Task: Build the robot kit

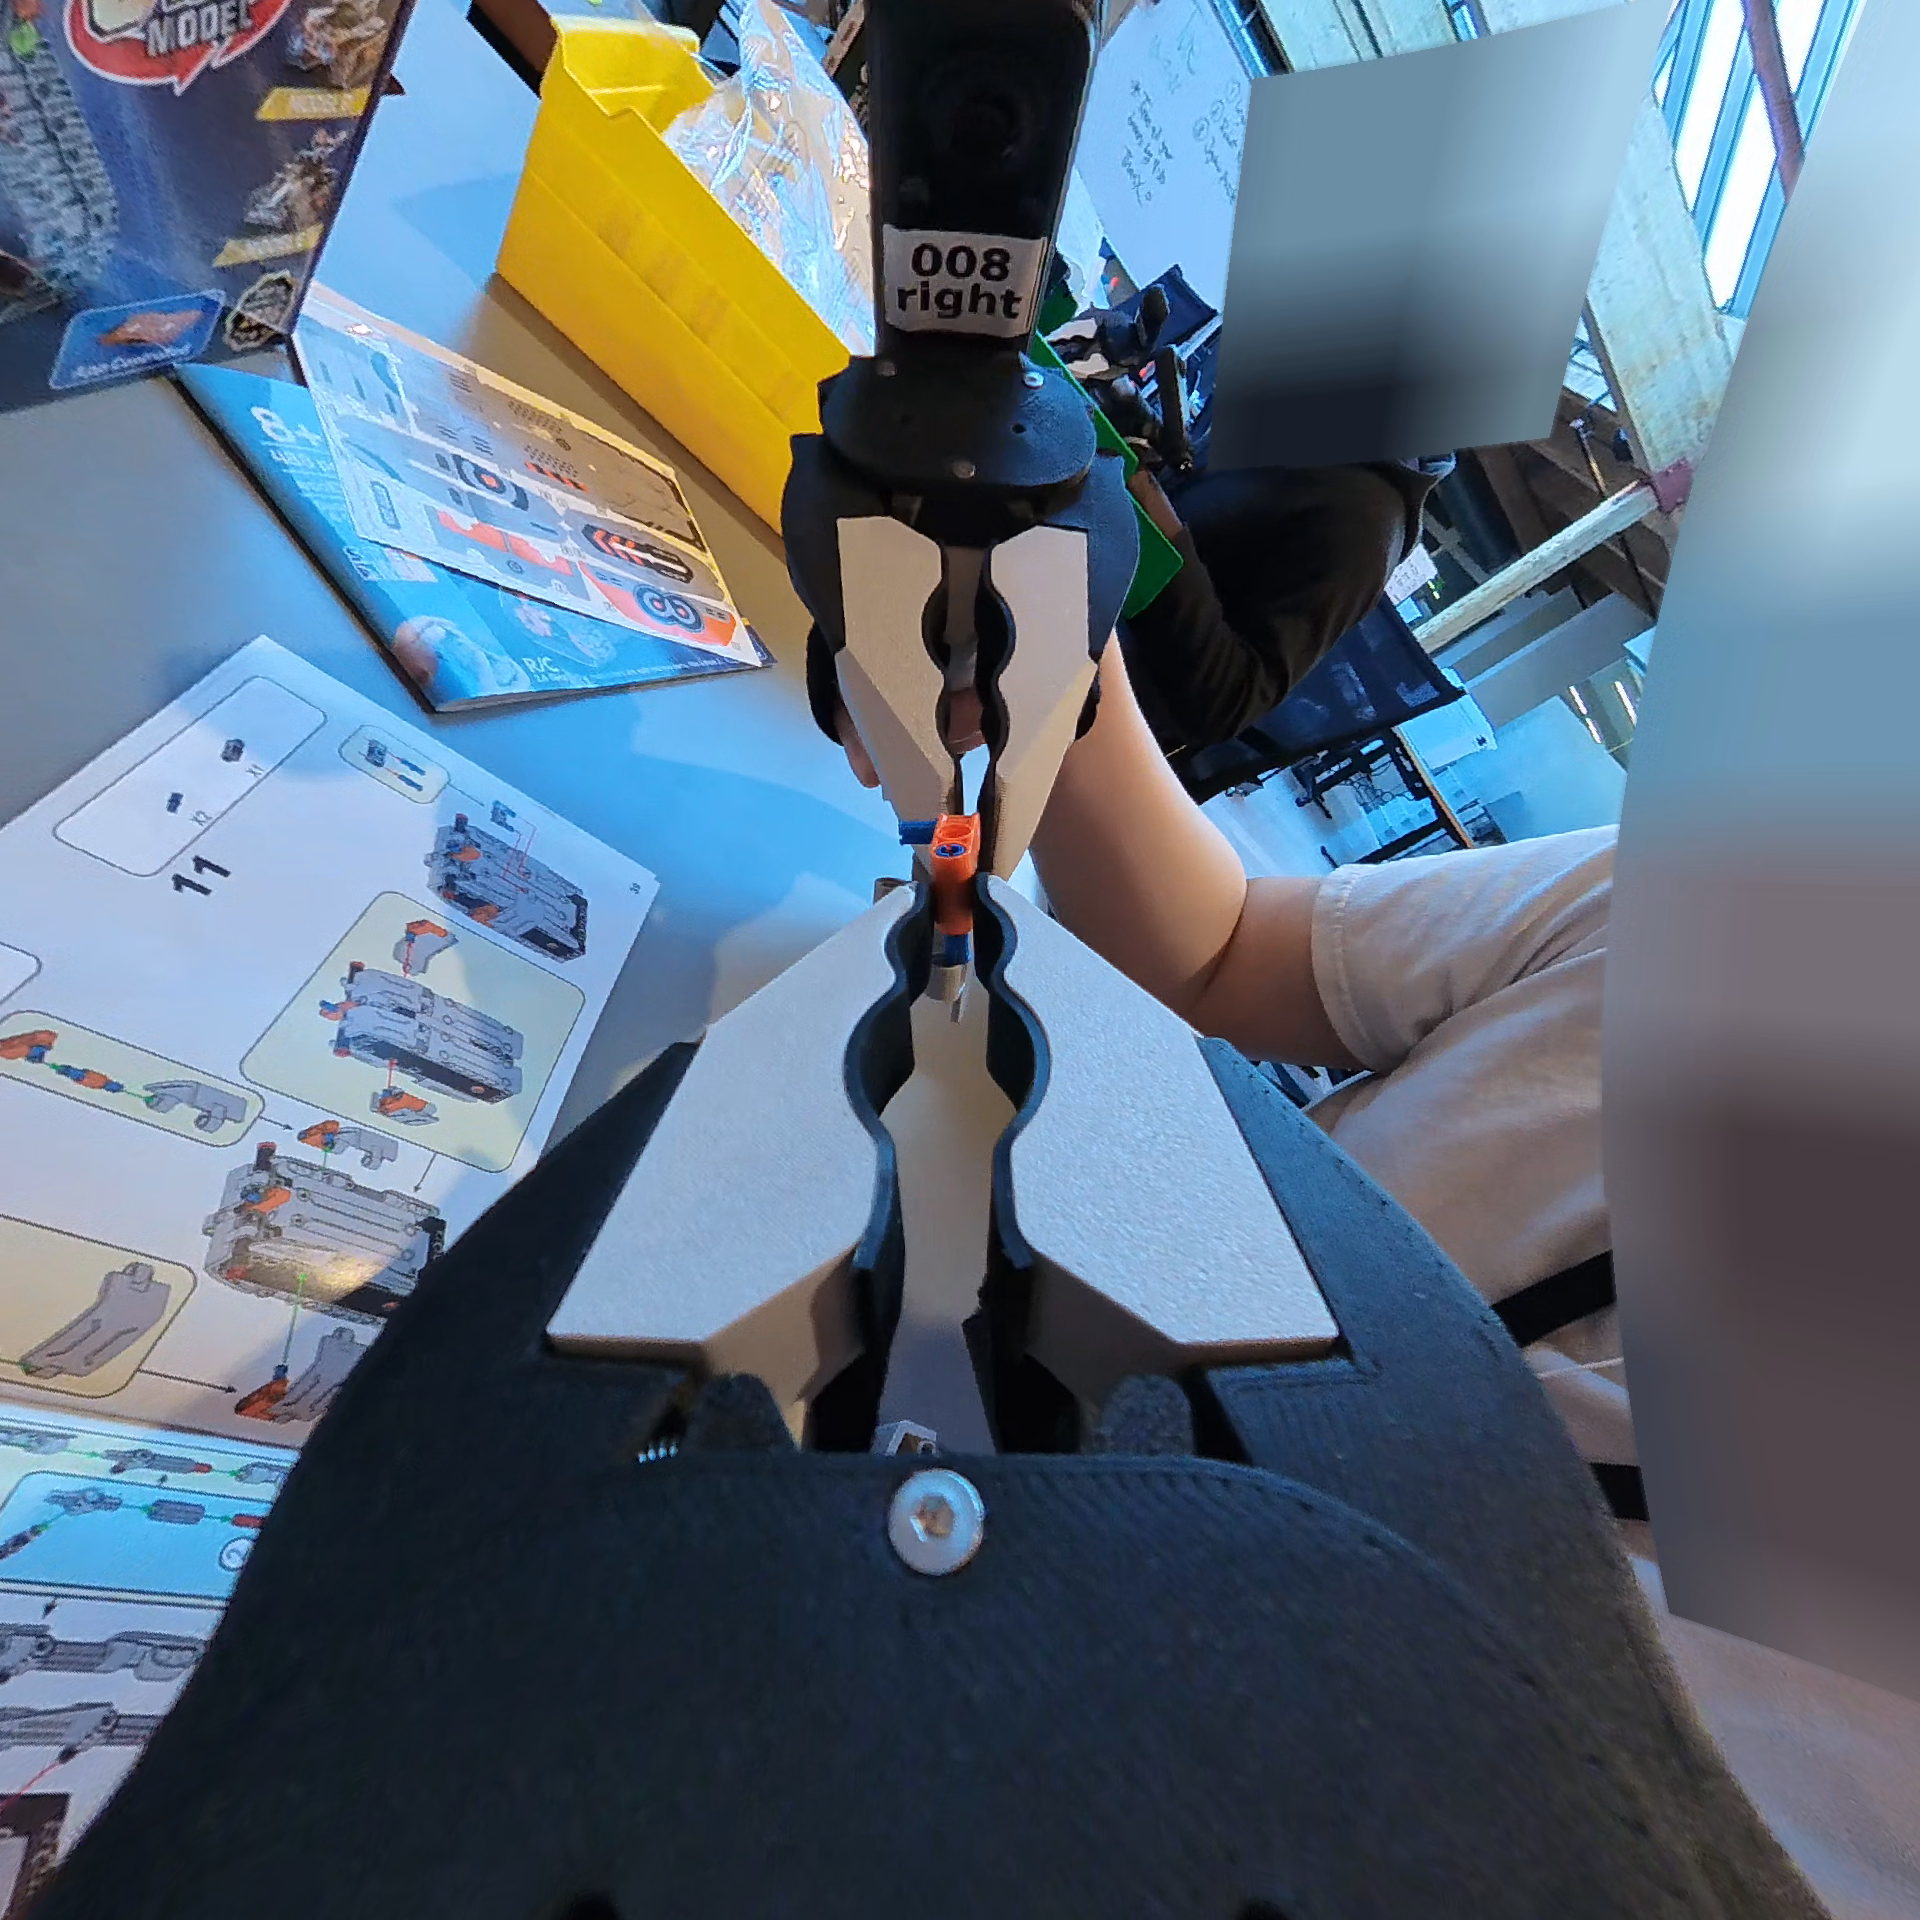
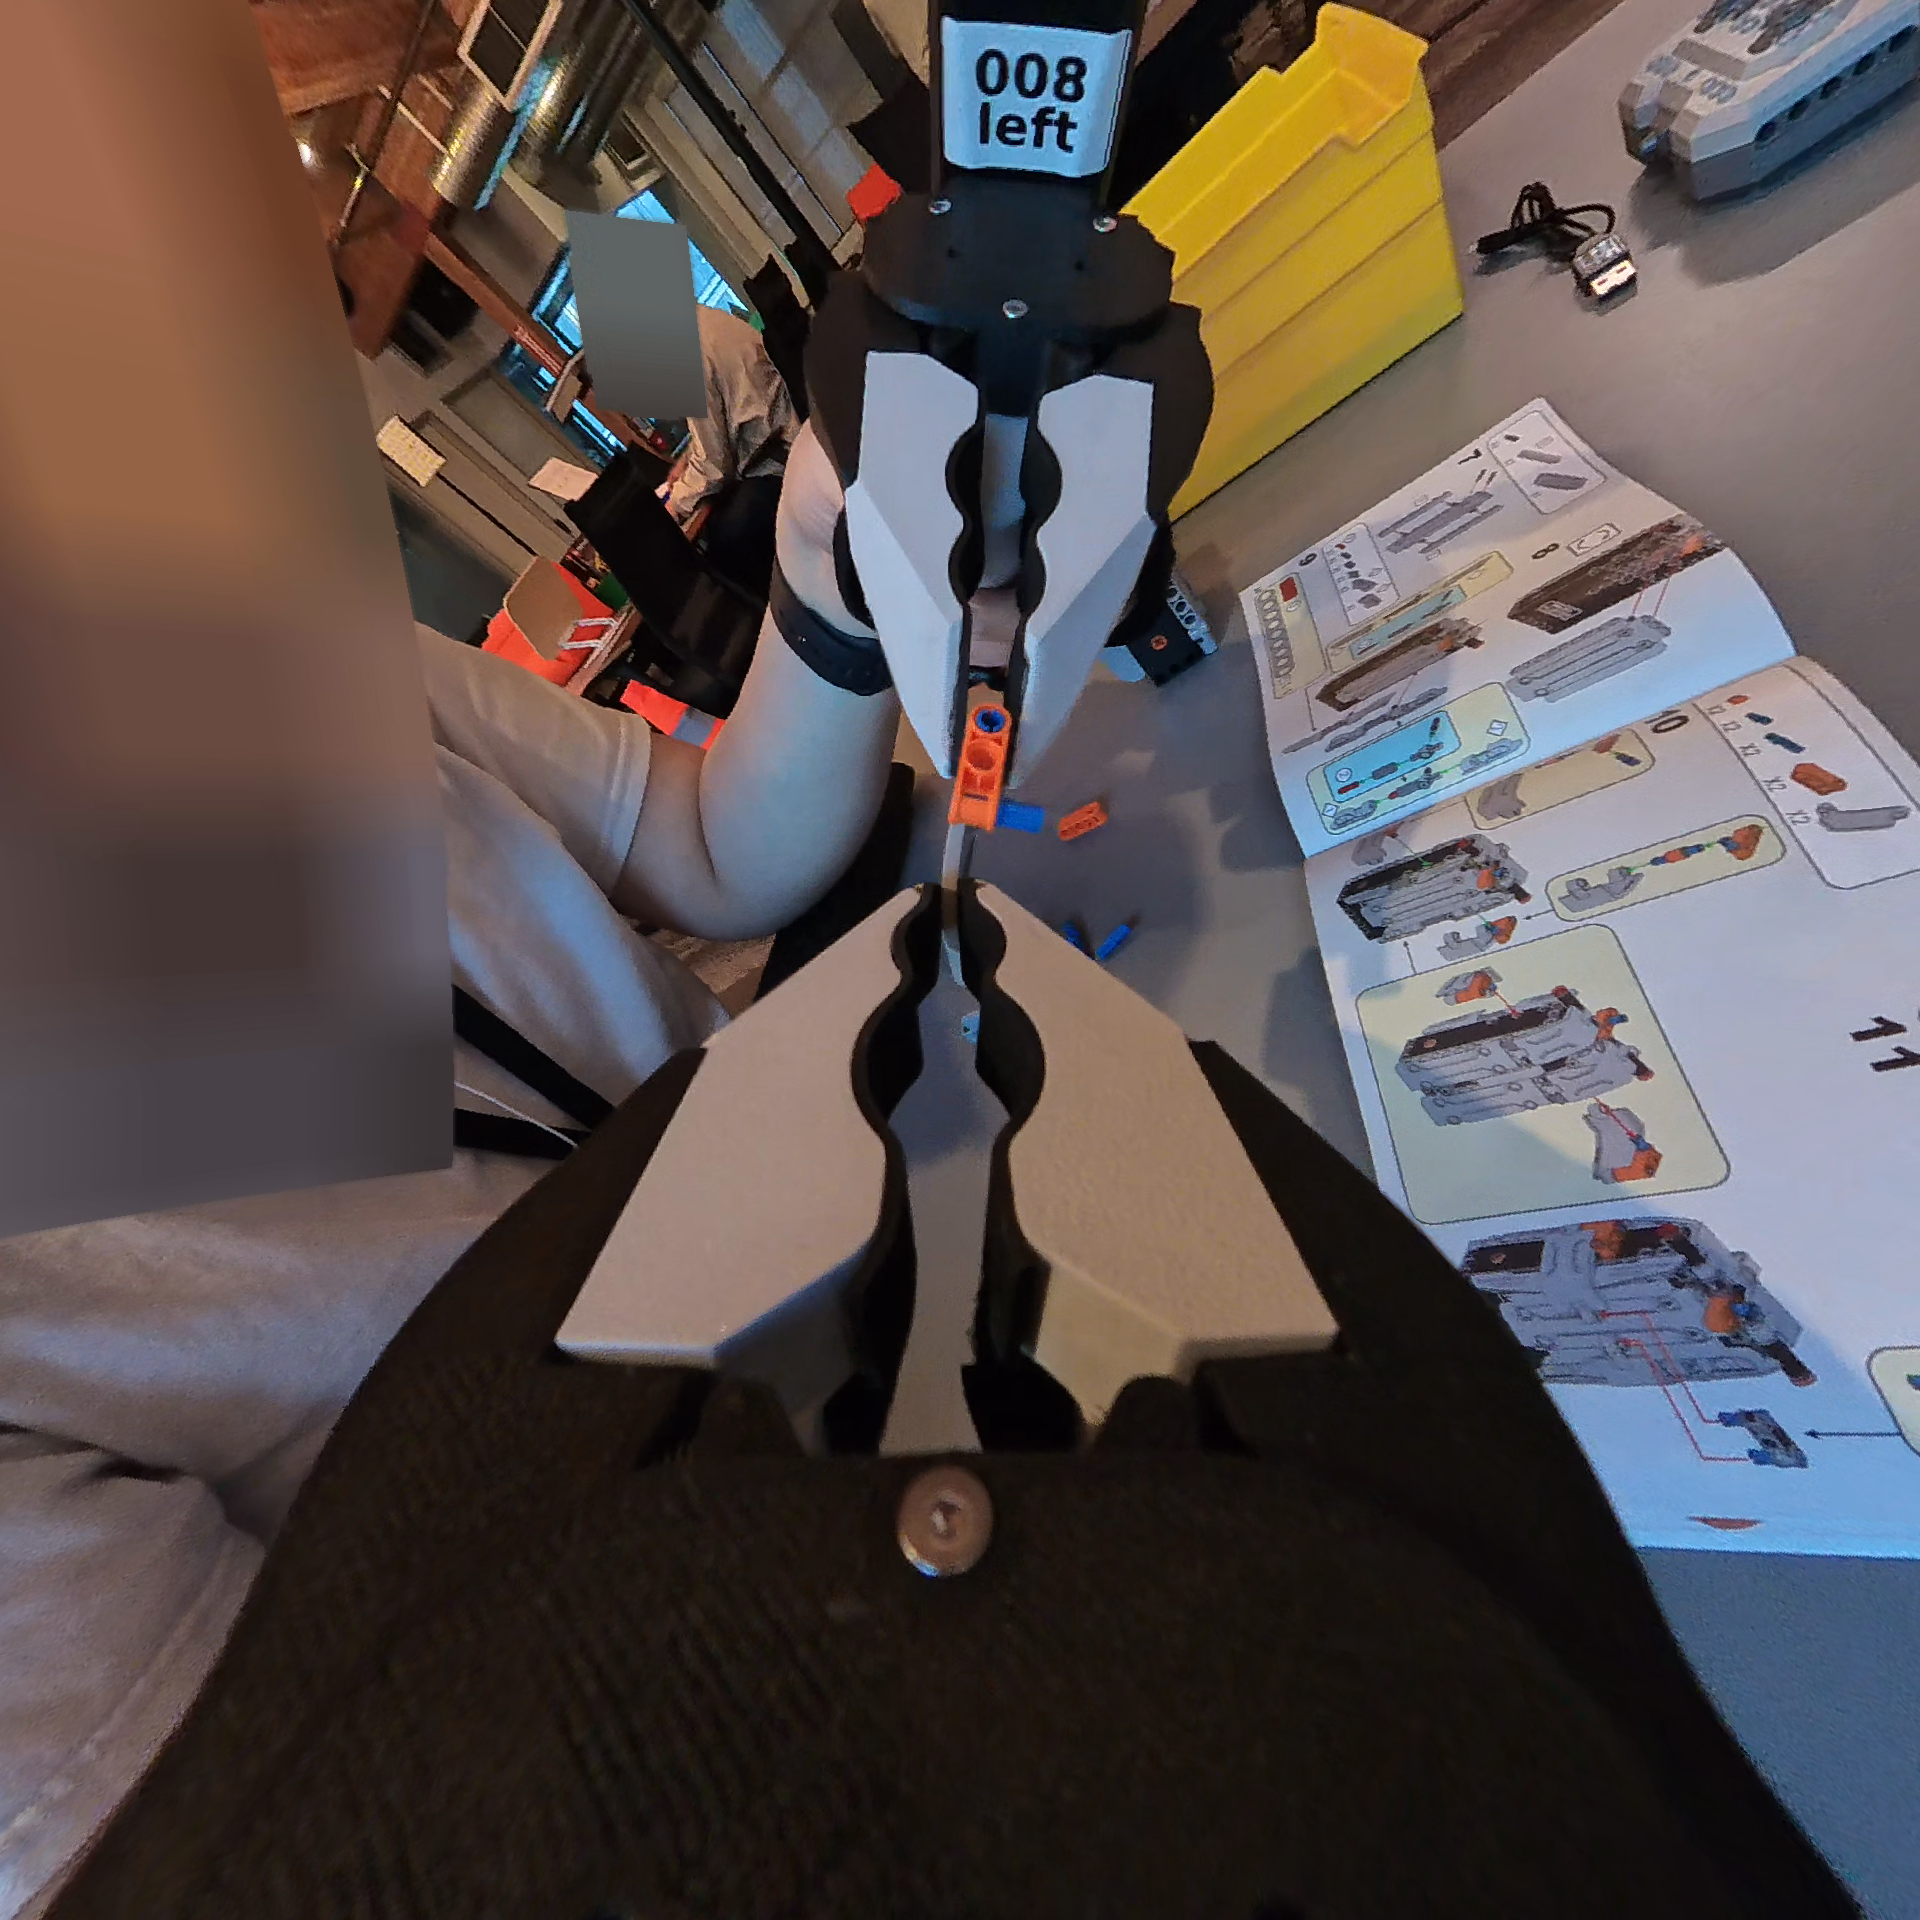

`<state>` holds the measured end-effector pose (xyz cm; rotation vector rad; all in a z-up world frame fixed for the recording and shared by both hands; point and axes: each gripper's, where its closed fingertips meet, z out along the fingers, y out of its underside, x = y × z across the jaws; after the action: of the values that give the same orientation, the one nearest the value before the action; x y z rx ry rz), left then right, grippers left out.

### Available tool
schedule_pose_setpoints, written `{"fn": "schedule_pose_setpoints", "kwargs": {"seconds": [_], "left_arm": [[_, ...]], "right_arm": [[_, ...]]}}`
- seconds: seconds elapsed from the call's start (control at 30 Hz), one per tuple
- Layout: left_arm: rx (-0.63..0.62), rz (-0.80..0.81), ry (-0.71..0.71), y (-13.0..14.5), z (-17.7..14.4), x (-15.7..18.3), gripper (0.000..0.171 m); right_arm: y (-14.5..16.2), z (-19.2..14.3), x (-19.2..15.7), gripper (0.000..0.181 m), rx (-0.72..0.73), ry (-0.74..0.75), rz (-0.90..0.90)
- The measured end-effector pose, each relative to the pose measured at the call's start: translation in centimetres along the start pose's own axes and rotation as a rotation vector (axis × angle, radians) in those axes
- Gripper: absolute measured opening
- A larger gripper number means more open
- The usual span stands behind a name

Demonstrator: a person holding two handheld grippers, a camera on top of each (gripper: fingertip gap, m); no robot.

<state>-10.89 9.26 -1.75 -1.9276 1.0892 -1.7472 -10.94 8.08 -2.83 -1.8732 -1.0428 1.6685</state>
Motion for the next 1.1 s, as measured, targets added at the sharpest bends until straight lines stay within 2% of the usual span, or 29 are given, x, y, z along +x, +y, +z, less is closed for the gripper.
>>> {"fn": "schedule_pose_setpoints", "kwargs": {"seconds": [0.4, 0.7, 0.77, 0.83, 0.9, 1.0, 1.1], "left_arm": [[-0.059, 0.004, -0.010, 1.1, -0.8, -0.2, 0.005], [-0.041, 0.000, 0.003, 0.9, -1.5, -0.3, 0.005], [0.007, 0.020, -0.029, 0.0, -1.9, -0.7, 0.005], [0.051, 0.038, -0.037, -0.8, -2.5, -0.6, 0.005], [0.106, 0.053, -0.071, -1.7, -3.6, -0.7, 0.004], [0.160, 0.079, -0.123, -2.6, -5.1, -0.6, 0.004], [0.214, 0.115, -0.155, -3.5, -6.4, 0.2, 0.005]], "right_arm": [[0.2, 1.2, 0.2, 0.001, 0.006, -0.066, 0.089], [-0.2, 1.6, 0.2, 0.001, 0.022, -0.064, 0.085], [-0.3, 1.7, 0.2, 0.001, 0.025, -0.057, 0.091], [0.3, 2.0, 1.1, 0.001, -0.019, 0.031, 0.067], [1.5, 2.4, 2.6, 0.001, -0.114, 0.184, 0.047], [2.8, 4.2, 3.5, 0.001, -0.237, 0.337, 0.028], [5.0, 6.8, 3.7, 0.001, -0.389, 0.385, -0.069]]}}
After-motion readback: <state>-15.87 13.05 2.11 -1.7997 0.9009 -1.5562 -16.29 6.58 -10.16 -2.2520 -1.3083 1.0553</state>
